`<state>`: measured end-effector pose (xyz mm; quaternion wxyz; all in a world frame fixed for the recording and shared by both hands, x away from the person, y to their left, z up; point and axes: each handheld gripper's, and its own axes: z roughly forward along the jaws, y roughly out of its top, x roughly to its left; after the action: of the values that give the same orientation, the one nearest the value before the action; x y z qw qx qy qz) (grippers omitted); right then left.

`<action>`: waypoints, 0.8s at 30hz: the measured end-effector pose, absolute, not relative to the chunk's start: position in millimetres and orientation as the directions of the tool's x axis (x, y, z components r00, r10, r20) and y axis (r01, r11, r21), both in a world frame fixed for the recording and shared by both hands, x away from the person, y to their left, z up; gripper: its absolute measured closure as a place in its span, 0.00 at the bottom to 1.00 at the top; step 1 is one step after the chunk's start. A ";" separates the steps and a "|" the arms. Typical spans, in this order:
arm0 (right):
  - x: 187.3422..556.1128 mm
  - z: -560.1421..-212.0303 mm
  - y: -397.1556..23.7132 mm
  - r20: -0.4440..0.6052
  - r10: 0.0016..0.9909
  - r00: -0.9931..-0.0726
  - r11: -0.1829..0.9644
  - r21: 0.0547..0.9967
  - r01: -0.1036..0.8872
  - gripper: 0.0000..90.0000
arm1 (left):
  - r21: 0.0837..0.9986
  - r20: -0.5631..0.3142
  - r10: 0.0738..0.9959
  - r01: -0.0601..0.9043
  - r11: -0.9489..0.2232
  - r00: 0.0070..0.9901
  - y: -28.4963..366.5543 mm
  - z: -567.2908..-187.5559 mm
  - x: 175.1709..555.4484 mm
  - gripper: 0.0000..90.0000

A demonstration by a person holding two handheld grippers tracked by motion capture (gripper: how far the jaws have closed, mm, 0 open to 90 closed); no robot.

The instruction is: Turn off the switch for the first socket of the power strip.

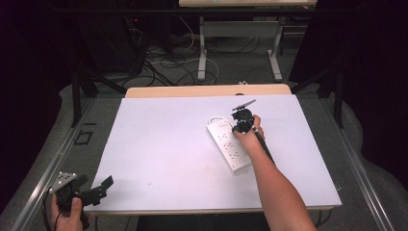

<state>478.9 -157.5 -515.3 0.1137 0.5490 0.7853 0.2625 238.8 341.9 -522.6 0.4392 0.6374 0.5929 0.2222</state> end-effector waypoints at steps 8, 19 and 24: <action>477.4 -516.1 -156.4 0.103 0.919 -0.382 0.266 0.553 0.790 1.00 | 0.824 -0.239 0.951 0.559 0.091 0.197 341.7 -522.0 238.5 0.00; 474.2 -517.3 -150.4 0.053 0.915 -0.399 0.310 0.539 0.783 1.00 | 0.823 -0.234 0.951 0.562 0.083 0.204 340.5 -521.2 239.4 0.00; 473.5 -517.7 -149.2 0.072 0.923 -0.377 0.281 0.542 0.792 1.00 | 0.823 -0.226 0.950 0.564 0.068 0.215 337.3 -521.1 242.0 0.00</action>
<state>473.5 -149.2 -517.7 0.1290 0.5431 0.7898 0.2543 242.0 337.3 -521.1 0.4365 0.6456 0.5863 0.2213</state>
